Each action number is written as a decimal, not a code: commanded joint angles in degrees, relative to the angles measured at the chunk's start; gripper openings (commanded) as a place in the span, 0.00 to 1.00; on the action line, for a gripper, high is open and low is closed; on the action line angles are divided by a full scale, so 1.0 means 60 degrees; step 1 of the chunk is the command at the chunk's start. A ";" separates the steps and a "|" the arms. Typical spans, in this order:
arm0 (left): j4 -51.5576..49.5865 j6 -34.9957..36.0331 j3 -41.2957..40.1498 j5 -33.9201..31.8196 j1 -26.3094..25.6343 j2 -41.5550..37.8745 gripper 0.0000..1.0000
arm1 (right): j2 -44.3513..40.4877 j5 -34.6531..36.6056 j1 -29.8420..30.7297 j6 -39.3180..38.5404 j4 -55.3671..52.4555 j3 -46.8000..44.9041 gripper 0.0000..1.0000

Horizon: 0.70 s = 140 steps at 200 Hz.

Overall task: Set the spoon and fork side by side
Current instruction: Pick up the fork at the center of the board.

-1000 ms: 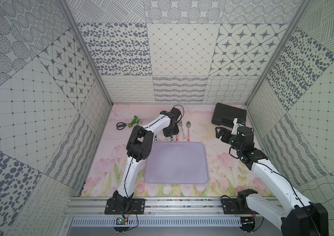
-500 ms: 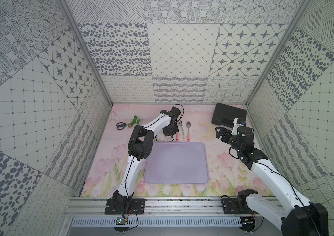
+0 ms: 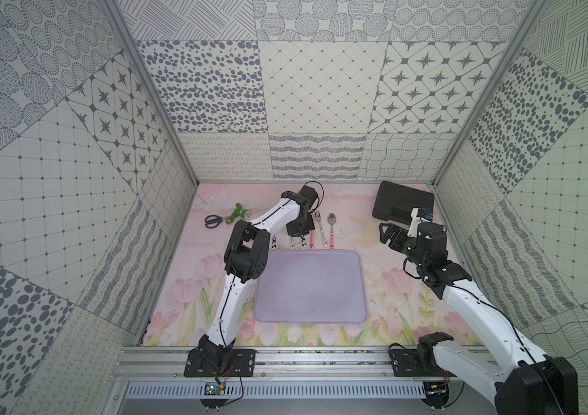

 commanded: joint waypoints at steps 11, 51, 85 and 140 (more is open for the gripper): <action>-0.0268 0.0473 -0.0317 -0.0132 -0.0117 -0.0808 0.00 | 0.0000 0.0046 0.0049 0.0051 0.0303 -0.0114 0.97; 0.0029 0.0560 -0.1476 -0.0173 -0.0219 -0.1814 0.00 | -0.0001 0.0047 0.0049 0.0044 0.0303 -0.0114 0.97; 0.0452 0.0642 -0.3015 -0.0165 -0.0308 -0.2904 0.00 | 0.0014 0.0052 0.0049 0.0049 0.0303 -0.0128 0.97; 0.1011 0.0722 -0.5592 -0.0324 -0.0370 -0.4801 0.00 | 0.0064 0.0068 0.0049 0.0064 0.0303 -0.0130 0.97</action>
